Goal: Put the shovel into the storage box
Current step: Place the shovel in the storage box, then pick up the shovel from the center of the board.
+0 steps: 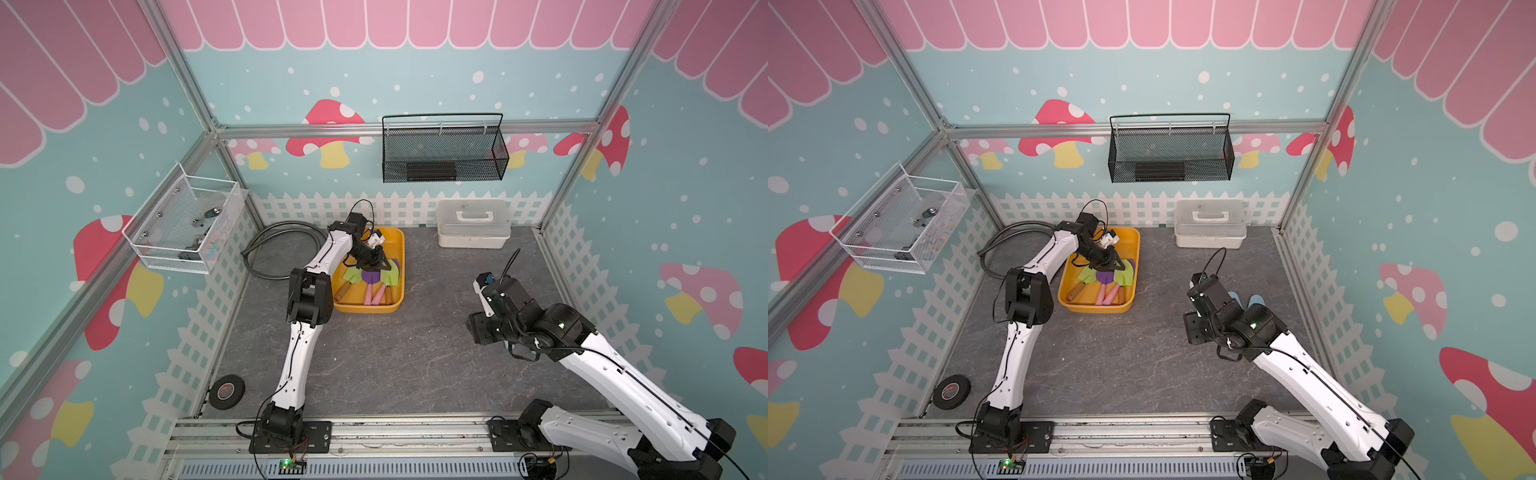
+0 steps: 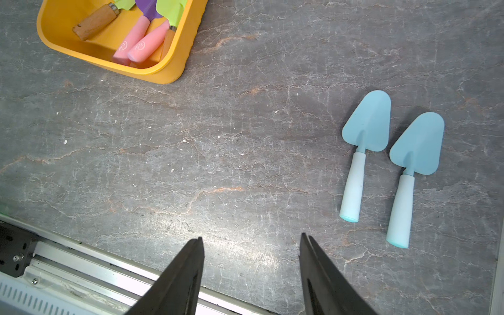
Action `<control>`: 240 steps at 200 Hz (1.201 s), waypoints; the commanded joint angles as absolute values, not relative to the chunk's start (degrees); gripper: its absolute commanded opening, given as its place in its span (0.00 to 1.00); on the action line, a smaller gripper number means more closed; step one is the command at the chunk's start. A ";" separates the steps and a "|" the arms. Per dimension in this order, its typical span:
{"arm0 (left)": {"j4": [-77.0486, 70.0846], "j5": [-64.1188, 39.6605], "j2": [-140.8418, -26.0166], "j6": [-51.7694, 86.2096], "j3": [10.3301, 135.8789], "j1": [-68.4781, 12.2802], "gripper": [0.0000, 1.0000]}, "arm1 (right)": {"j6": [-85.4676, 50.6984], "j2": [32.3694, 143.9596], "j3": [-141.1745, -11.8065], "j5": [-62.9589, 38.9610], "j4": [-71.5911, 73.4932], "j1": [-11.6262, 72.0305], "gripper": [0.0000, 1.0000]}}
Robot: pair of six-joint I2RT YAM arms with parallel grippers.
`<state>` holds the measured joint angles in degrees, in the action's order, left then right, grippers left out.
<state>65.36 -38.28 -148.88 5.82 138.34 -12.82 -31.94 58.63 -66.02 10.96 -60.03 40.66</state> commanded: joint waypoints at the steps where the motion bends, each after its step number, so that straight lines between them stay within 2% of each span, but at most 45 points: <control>1: 65.83 -37.25 -145.17 5.98 138.89 -11.84 0.30 | -33.24 58.83 -66.77 12.93 -60.19 40.96 0.60; 61: 66.09 -35.86 -141.72 6.38 138.56 -9.08 0.30 | -34.42 59.48 -68.20 16.42 -59.85 40.87 0.60; 80: 66.45 -35.67 -139.64 6.33 137.85 -8.79 0.30 | -35.34 59.75 -67.82 19.49 -59.91 40.02 0.65; 112: 66.45 -36.11 -133.51 6.24 134.71 -9.64 0.31 | -36.21 64.01 -64.04 20.02 -57.92 34.85 0.66; 141: 65.63 -36.83 -125.67 6.57 129.80 -11.78 0.36 | -34.87 66.87 -57.86 14.45 -51.44 27.86 0.66; 163: 58.40 -41.23 -117.53 9.78 120.32 -13.34 0.46 | -33.69 70.12 -54.98 12.09 -47.70 23.80 0.66; 189: 41.75 -47.25 -106.96 18.32 104.45 -14.39 0.58 | -32.12 75.17 -54.42 11.29 -45.29 20.44 0.65; 212: 28.14 -48.99 -98.37 25.49 91.82 -14.94 0.66 | -30.81 77.80 -54.55 9.89 -43.31 17.61 0.65; 240: 18.88 -49.18 -90.72 30.42 80.52 -15.73 0.72 | -29.23 79.46 -53.20 8.19 -41.68 13.33 0.65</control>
<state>32.82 -46.83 -95.33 23.14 87.72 -15.16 -31.38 78.63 -54.78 10.24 -44.25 16.10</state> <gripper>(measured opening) 0.709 0.646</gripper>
